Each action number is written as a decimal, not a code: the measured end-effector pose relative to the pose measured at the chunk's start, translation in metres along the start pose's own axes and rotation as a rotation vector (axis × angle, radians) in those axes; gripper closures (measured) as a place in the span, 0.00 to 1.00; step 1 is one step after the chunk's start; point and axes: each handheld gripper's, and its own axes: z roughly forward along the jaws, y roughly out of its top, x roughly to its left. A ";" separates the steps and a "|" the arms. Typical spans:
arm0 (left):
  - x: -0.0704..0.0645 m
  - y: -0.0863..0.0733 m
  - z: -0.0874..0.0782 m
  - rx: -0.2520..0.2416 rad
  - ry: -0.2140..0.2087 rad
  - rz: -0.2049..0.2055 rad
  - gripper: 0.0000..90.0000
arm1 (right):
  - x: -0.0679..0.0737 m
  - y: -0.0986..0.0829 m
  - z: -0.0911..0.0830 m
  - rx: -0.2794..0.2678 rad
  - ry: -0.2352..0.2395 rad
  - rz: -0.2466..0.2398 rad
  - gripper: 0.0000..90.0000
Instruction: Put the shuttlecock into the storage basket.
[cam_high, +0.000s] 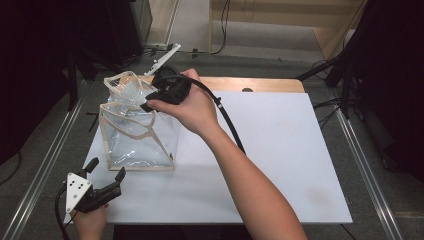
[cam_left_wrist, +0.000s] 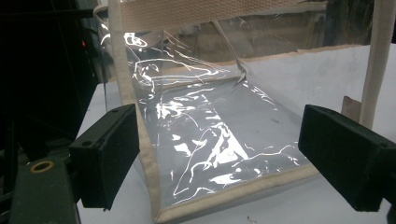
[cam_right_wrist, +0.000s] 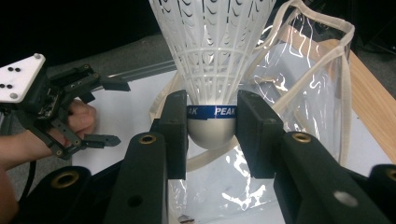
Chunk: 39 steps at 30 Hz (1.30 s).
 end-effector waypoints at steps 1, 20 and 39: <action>0.000 0.000 0.000 0.000 -0.001 -0.001 0.15 | 0.000 0.000 0.000 0.000 0.000 0.000 0.70; 0.001 0.000 0.000 -0.004 -0.003 -0.008 0.15 | 0.003 -0.012 -0.004 -0.075 -0.011 0.051 0.00; -0.001 0.000 0.001 0.006 0.004 0.009 0.15 | -0.008 -0.073 -0.029 -0.168 -0.057 0.090 0.00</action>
